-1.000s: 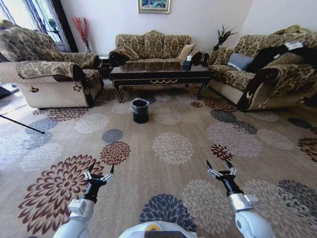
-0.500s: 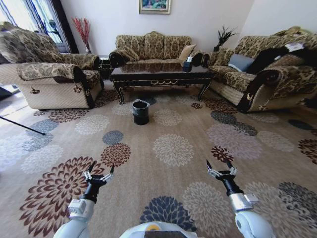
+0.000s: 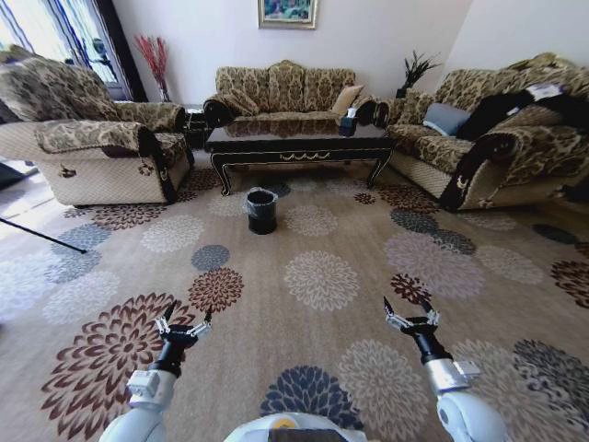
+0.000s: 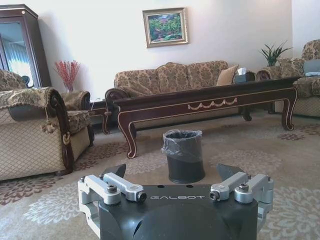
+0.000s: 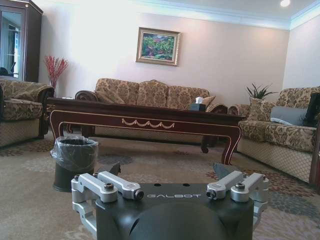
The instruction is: Move to the front of the table and pick up the trash from the floor, then place it into the trash bin.
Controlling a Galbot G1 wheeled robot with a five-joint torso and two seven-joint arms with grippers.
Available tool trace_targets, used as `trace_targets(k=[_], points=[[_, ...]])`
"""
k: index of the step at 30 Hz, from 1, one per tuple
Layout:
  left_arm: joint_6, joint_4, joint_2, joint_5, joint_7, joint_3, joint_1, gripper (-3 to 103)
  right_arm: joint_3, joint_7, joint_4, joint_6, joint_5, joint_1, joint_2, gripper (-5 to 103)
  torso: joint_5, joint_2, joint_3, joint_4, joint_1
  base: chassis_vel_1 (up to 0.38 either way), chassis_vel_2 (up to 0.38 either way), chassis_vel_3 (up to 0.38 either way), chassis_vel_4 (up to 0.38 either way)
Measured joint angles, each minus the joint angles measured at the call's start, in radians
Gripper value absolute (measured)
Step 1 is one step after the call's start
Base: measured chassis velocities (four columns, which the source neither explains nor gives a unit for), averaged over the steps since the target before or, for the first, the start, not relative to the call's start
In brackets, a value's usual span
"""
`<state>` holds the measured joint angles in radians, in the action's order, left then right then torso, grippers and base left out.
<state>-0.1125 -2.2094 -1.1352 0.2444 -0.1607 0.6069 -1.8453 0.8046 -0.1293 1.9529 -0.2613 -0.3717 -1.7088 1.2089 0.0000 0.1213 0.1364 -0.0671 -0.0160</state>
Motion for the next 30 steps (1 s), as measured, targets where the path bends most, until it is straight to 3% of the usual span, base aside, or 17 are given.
trace_targets(k=[30], points=[[0.0, 0.0, 0.0, 0.0, 0.0, 0.0, 0.0, 100, 0.0, 0.0, 0.0, 0.0, 0.0, 0.0, 0.0, 100, 0.0, 0.121, 0.092, 0.0, -0.029, 0.0, 0.0, 0.0, 0.0]])
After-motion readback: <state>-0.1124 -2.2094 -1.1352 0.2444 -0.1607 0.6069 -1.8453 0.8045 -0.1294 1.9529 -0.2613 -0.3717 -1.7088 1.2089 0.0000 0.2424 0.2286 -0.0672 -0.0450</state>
